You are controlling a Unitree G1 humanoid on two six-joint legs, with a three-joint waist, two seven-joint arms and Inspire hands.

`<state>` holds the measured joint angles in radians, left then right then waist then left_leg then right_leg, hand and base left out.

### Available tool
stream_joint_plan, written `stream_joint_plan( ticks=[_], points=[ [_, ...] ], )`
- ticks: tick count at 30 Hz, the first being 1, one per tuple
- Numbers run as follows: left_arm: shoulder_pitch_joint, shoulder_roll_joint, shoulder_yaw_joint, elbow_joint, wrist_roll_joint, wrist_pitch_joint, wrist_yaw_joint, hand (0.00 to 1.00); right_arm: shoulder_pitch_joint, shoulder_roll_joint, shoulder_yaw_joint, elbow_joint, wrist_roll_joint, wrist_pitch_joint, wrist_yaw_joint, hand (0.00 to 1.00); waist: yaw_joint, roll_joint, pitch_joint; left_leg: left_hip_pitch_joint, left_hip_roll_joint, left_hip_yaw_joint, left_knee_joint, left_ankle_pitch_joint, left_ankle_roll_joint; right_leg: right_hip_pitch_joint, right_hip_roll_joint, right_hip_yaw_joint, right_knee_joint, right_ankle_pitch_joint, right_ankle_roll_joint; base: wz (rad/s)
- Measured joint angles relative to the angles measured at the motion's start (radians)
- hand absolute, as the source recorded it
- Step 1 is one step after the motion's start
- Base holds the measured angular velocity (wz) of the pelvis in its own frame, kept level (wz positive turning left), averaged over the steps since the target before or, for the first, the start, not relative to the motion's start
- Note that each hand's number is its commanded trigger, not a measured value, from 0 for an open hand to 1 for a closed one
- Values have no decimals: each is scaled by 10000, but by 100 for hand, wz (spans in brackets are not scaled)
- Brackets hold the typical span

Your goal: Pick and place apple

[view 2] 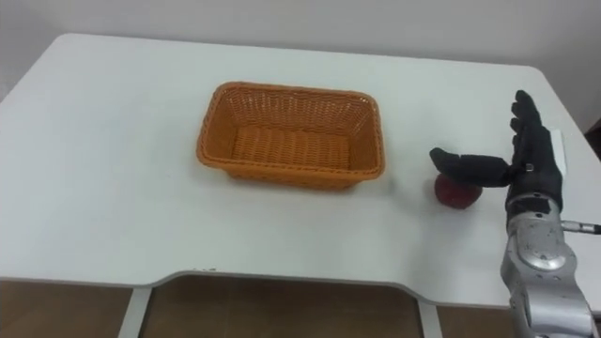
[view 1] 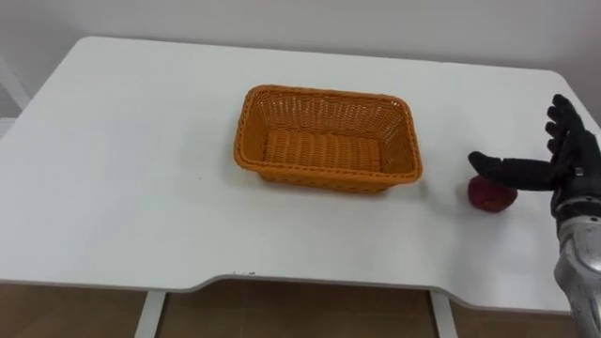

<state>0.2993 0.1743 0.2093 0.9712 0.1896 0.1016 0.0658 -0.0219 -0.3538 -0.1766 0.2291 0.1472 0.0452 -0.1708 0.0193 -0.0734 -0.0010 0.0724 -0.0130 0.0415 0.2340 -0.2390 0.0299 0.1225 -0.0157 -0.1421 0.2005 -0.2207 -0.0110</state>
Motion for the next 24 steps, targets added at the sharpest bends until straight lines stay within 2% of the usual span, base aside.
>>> stream_joint_plan(
  ticks=[5, 10, 14, 16, 18, 24],
  points=[
    [2, 0, 4, 28, 4, 3, 1, 0, 445, 19, 77, 659, -19, -23, 113, 0, 67, -66, -35, -40, -15, -142, 135, -3, -3, 108, -17, -168, 16, 3, -5, 11],
    [44, 8, 19, 79, 3, 24, -15, 0, 978, 49, 206, 779, -37, 3, 338, 0, 131, -80, -28, -140, -1, -148, 140, 4, -12, 41, -20, -216, 36, 13, -22, 2],
    [27, 9, 20, 75, 3, 20, -32, 0, 986, 49, 322, 778, -41, 2, 337, 0, 127, -142, -15, -155, -8, -146, 154, 5, -11, 44, -22, -211, 16, 12, -22, 0],
    [26, 33, 22, 75, 3, 19, -31, 0, 986, 48, 363, 778, -41, 2, 374, 0, 132, -220, 33, -155, -9, -147, 147, 6, -9, 44, -20, -211, 14, 12, -22, 0],
    [23, 35, 12, 74, 1, 18, -31, 0, 987, 49, 380, 779, -41, 2, 423, 0, 140, -255, 46, -155, -7, -147, 124, 6, -9, 40, -17, -210, 3, 12, -22, 0],
    [24, 35, 12, -23, 4, 13, -91, 0, 988, 48, 409, 1096, -337, -5, 528, 0, 185, -222, 44, -149, -3, -147, 62, 6, -9, 23, -17, -239, 2, 12, -21, 0]
  ],
)
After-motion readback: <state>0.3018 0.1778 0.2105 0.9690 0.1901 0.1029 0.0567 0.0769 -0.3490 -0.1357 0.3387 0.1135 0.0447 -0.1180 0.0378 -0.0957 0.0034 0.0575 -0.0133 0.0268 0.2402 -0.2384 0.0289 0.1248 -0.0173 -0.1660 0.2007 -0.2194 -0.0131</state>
